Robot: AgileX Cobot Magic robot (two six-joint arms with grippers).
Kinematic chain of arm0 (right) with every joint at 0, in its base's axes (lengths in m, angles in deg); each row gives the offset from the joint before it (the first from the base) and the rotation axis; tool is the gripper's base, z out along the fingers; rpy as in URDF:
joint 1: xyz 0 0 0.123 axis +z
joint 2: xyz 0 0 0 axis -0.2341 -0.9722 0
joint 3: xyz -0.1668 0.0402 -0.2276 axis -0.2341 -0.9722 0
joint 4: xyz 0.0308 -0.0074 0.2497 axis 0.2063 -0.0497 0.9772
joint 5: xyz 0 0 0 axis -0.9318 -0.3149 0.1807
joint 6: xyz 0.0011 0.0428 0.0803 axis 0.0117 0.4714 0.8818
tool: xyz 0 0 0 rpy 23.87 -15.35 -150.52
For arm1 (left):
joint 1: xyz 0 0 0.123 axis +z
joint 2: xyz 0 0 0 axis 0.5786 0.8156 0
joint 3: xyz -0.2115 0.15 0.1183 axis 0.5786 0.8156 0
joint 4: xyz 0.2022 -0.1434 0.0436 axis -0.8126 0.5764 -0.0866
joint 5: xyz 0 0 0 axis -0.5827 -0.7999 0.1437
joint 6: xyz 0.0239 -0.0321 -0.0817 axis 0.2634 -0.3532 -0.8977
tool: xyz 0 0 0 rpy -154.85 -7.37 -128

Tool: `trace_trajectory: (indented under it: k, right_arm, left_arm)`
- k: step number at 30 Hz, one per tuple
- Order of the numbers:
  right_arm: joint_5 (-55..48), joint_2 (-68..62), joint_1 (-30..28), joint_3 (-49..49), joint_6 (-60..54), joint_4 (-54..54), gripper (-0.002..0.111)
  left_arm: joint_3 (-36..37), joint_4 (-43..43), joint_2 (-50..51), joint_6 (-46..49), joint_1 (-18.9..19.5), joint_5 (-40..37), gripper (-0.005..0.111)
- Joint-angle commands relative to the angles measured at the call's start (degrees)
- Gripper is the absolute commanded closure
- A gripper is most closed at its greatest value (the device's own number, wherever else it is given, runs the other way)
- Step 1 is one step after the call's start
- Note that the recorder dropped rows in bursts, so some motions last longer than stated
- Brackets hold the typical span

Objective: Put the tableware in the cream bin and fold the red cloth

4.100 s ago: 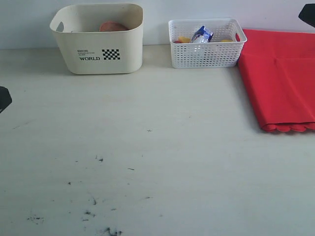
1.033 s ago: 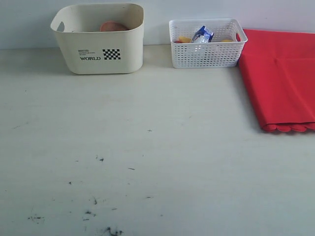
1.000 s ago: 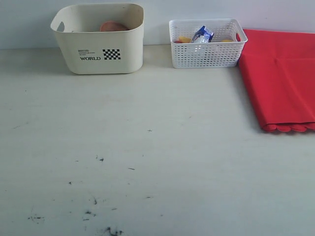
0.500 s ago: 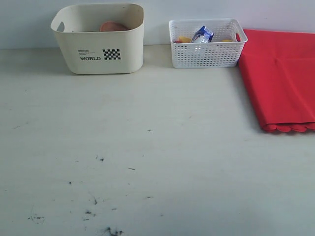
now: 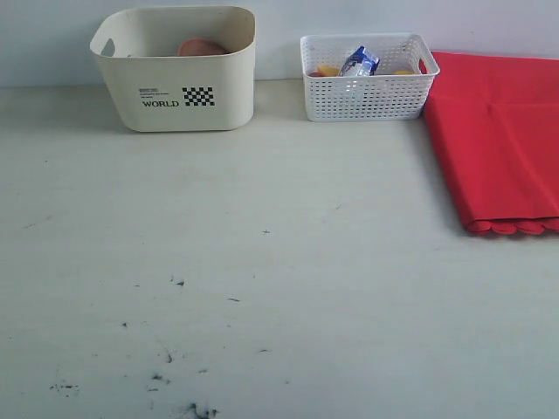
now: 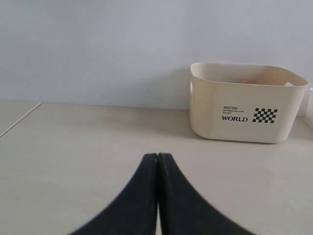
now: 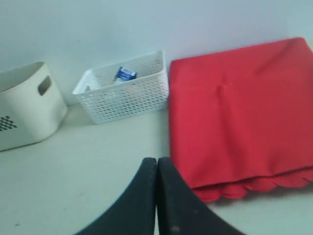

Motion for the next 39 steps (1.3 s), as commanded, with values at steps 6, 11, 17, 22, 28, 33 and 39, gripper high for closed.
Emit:
trace_trajectory:
  k: [6,11,17,22,28,33,39]
  right_arm:
    - [-16.9,20.8,4.6,-0.1,-0.7,-1.0,0.108]
    - [-18.4,22.1,4.6,-0.1,-0.5,1.1,0.108]
    - [-20.2,22.1,4.6,-0.1,-9.5,9.0,0.108]
    - [-17.7,22.1,4.6,-0.5,-37.4,30.7,0.108]
    - [-19.9,22.1,4.6,-0.5,-36.6,29.1,0.108]
    - [-19.9,22.1,4.6,-0.5,-36.6,29.2,0.108]
    - [-19.9,22.1,4.6,-0.5,-36.6,29.2,0.108]
  left_arm:
    - [0.0,0.6,-0.4,0.2,0.1,0.2,0.106]
    - [0.0,0.6,-0.4,0.2,0.1,0.2,0.106]
    - [0.0,0.6,-0.4,0.2,0.1,0.2,0.106]
    - [0.0,0.6,-0.4,0.2,0.1,0.2,0.106]
    - [0.0,0.6,-0.4,0.2,0.1,0.2,0.106]
    - [0.0,0.6,-0.4,0.2,0.1,0.2,0.106]
    - [0.0,0.6,-0.4,0.2,0.1,0.2,0.106]
